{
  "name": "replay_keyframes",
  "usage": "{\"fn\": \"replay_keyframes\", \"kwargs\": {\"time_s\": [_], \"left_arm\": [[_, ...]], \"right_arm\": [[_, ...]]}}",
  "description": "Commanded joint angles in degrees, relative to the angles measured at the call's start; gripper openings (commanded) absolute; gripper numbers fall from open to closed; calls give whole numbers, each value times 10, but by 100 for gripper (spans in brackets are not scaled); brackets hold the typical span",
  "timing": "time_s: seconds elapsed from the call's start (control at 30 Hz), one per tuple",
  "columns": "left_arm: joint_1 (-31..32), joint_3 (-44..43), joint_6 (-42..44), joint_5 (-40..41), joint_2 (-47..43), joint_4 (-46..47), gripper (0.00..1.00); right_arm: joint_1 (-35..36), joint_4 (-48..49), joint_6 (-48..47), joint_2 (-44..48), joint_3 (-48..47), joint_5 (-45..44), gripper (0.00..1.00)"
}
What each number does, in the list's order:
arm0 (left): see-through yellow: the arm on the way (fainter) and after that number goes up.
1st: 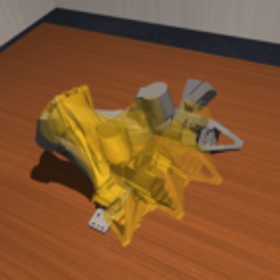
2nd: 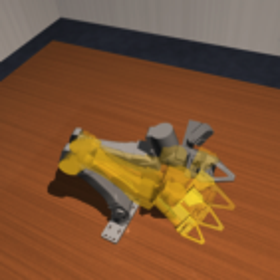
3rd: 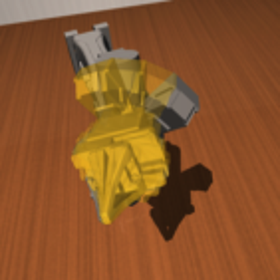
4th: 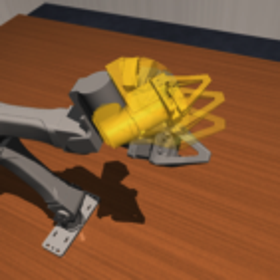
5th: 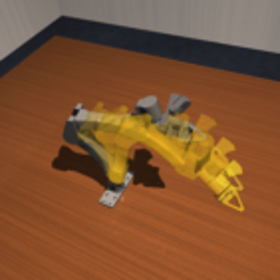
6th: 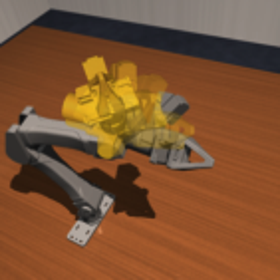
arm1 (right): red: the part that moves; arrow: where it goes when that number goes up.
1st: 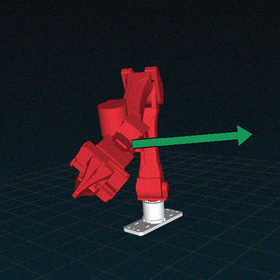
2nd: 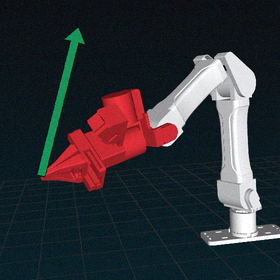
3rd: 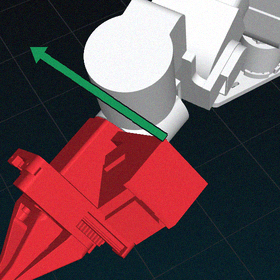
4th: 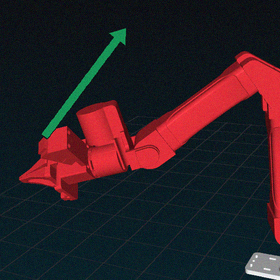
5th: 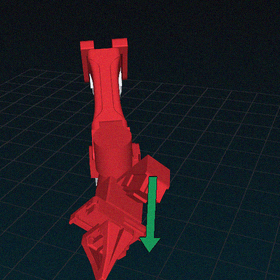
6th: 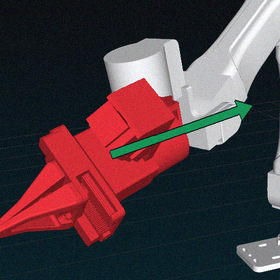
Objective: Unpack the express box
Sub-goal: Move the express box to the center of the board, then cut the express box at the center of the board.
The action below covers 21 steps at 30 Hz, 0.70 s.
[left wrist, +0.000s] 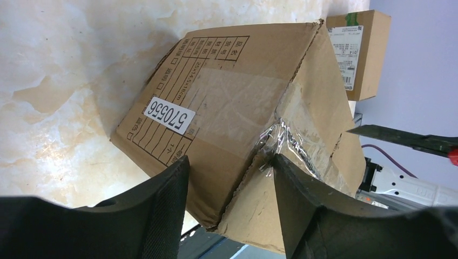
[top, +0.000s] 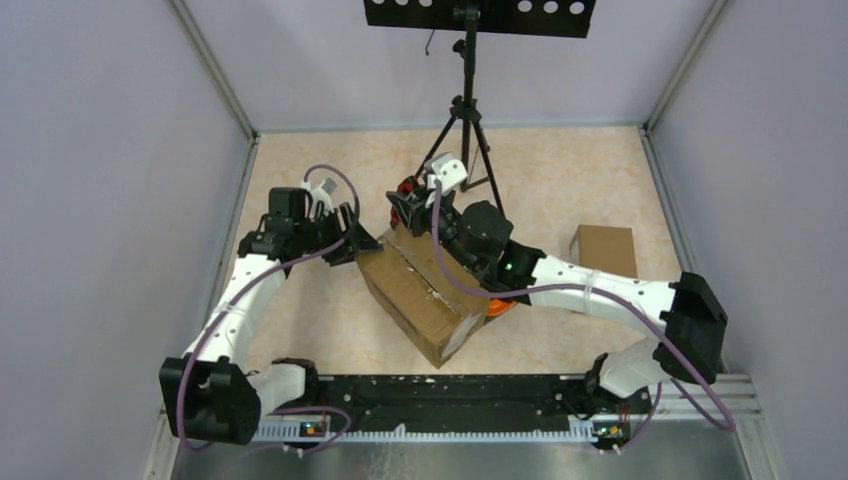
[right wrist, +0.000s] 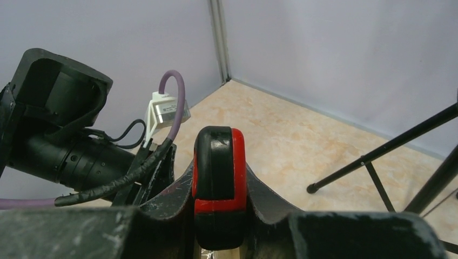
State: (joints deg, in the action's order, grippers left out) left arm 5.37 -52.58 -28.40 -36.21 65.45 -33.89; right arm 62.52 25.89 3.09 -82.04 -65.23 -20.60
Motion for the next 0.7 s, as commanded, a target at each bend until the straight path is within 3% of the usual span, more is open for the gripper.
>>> {"fn": "replay_keyframes", "kwargs": {"time_s": [0.0, 0.67], "left_arm": [[-3, 12, 6, -22, -4, 18, 61], [-3, 18, -5, -38, -8, 21, 55]], "right_arm": [[10, 71, 6, -13, 2, 17, 0], [17, 96, 7, -46, 16, 23, 0]]}}
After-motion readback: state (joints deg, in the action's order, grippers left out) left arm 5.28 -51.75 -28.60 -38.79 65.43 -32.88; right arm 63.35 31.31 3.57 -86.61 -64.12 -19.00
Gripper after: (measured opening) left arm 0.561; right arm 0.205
